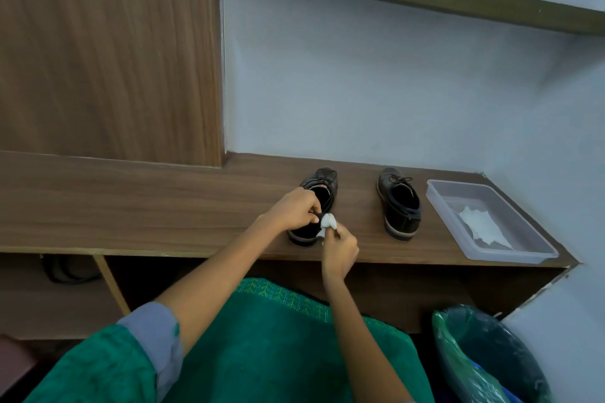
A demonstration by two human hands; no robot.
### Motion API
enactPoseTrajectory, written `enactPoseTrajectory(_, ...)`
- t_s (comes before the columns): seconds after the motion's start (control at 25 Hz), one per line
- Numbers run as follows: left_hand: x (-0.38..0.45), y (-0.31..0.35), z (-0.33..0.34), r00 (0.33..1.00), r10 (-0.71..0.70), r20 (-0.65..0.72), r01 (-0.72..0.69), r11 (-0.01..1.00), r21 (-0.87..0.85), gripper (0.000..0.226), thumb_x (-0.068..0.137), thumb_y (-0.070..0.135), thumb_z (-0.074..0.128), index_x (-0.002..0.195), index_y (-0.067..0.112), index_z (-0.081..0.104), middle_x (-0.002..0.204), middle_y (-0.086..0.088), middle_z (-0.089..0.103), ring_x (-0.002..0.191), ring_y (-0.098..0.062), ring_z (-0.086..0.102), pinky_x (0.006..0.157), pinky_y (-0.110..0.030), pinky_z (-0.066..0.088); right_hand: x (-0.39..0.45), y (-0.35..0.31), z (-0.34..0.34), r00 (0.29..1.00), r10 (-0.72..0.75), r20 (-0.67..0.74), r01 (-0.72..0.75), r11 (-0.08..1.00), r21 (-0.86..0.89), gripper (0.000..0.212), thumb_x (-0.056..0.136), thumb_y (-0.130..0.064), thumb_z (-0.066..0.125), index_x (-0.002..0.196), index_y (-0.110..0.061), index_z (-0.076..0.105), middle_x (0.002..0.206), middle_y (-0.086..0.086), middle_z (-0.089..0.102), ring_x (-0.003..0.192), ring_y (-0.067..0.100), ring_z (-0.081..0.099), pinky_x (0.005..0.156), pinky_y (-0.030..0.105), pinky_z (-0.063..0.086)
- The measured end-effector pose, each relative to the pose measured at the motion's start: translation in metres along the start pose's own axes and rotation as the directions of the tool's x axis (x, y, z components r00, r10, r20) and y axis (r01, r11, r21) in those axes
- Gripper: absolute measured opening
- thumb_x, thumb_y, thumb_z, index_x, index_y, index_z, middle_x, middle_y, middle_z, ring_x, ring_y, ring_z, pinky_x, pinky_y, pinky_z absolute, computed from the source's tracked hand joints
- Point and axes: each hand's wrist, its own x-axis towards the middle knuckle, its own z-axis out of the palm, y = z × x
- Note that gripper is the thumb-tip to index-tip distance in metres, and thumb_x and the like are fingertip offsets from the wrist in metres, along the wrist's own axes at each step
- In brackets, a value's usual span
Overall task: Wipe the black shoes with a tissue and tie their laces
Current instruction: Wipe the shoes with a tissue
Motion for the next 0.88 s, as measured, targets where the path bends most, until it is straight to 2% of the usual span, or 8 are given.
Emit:
enactPoseTrajectory(0.04, 0.000, 0.000, -0.002, 0.999, 0.031, 0.040, -0.030, 0.999, -0.009, 0.021, 0.086, 0.011, 0.063, 0.105, 0.008, 0.069, 0.103, -0.005, 0.066, 0.096, -0.017, 0.060, 0.083, -0.026, 0.045, 0.005, 0.001, -0.001, 0.999, 0.035, -0.008, -0.035, 0.999, -0.012, 0.023, 0.089, -0.010, 0.054, 0.102, -0.015, 0.072, 0.081, -0.001, 0.068, 0.071, 0.014, 0.059, 0.060, 0.027, 0.046)
enactPoseTrajectory(0.12, -0.002, -0.012, -0.011, 0.994, 0.089, 0.056, -0.087, 0.996, -0.036, 0.021, 0.086, 0.008, 0.062, 0.105, 0.009, 0.069, 0.103, -0.005, 0.062, 0.095, -0.015, 0.057, 0.088, -0.027, 0.045, 0.002, 0.001, -0.001, 0.990, -0.144, 0.002, 0.144, 0.988, -0.064, 0.026, 0.088, -0.006, 0.055, 0.107, -0.015, 0.070, 0.086, 0.002, 0.068, 0.077, 0.017, 0.060, 0.065, 0.031, 0.049)
enactPoseTrajectory(0.2, -0.005, -0.034, -0.018, 0.996, 0.085, 0.031, -0.082, 0.993, -0.079, 0.020, 0.086, 0.006, 0.061, 0.104, 0.009, 0.069, 0.101, -0.005, 0.060, 0.094, -0.011, 0.052, 0.089, -0.023, 0.041, -0.012, 0.005, 0.002, 0.885, -0.455, 0.093, 0.465, 0.874, -0.145, 0.029, 0.083, 0.001, 0.060, 0.105, -0.015, 0.071, 0.087, 0.000, 0.068, 0.079, 0.014, 0.059, 0.066, 0.022, 0.046)
enactPoseTrajectory(0.28, -0.007, -0.053, -0.019, 0.998, 0.061, 0.013, -0.060, 0.993, -0.100, 0.020, 0.085, 0.007, 0.062, 0.102, 0.010, 0.071, 0.095, 0.000, 0.055, 0.091, -0.008, 0.049, 0.084, -0.020, 0.038, -0.019, 0.007, 0.007, 0.797, -0.585, 0.149, 0.603, 0.768, -0.215, 0.034, 0.077, 0.005, 0.064, 0.102, -0.016, 0.073, 0.089, -0.004, 0.071, 0.082, 0.011, 0.061, 0.066, 0.013, 0.043)
enactPoseTrajectory(0.44, -0.005, -0.065, -0.015, 0.998, 0.055, -0.037, -0.060, 0.988, -0.139, 0.019, 0.084, 0.008, 0.063, 0.101, 0.013, 0.071, 0.093, 0.007, 0.051, 0.087, -0.006, 0.048, 0.082, -0.021, 0.040, 0.002, 0.011, 0.008, 0.858, -0.501, 0.113, 0.513, 0.828, -0.226, 0.034, 0.077, 0.009, 0.063, 0.100, -0.013, 0.074, 0.094, 0.001, 0.073, 0.087, 0.015, 0.063, 0.066, 0.018, 0.045)
enactPoseTrajectory(0.6, -0.001, -0.067, -0.014, 0.991, 0.131, -0.034, -0.133, 0.989, -0.068, 0.019, 0.087, 0.012, 0.061, 0.103, 0.015, 0.070, 0.093, 0.008, 0.049, 0.089, -0.006, 0.046, 0.082, -0.019, 0.040, 0.050, 0.022, -0.013, 0.994, -0.088, -0.060, 0.068, 0.959, -0.275, 0.029, 0.090, -0.001, 0.051, 0.113, -0.007, 0.068, 0.100, 0.015, 0.066, 0.092, 0.029, 0.059, 0.076, 0.034, 0.048)
enactPoseTrajectory(0.76, -0.005, -0.076, -0.010, 0.978, 0.175, -0.117, -0.177, 0.984, -0.006, 0.020, 0.089, 0.015, 0.058, 0.106, 0.016, 0.068, 0.096, 0.006, 0.051, 0.089, -0.005, 0.047, 0.081, -0.020, 0.042, 0.057, 0.000, -0.004, 0.924, -0.376, 0.069, 0.381, 0.890, -0.250, 0.036, 0.089, 0.000, 0.052, 0.123, -0.009, 0.061, 0.117, 0.008, 0.063, 0.112, 0.023, 0.051, 0.079, 0.026, 0.044)
enactPoseTrajectory(0.88, -0.007, -0.083, -0.010, 0.969, 0.183, -0.164, -0.179, 0.983, 0.036, 0.022, 0.090, 0.014, 0.057, 0.109, 0.015, 0.067, 0.102, 0.000, 0.055, 0.090, -0.004, 0.047, 0.081, -0.017, 0.040, 0.066, -0.006, 0.005, 0.866, -0.419, 0.273, 0.499, 0.760, -0.416, 0.047, 0.088, 0.007, 0.046, 0.132, -0.009, 0.052, 0.128, 0.008, 0.057, 0.120, 0.023, 0.044, 0.083, 0.031, 0.048)
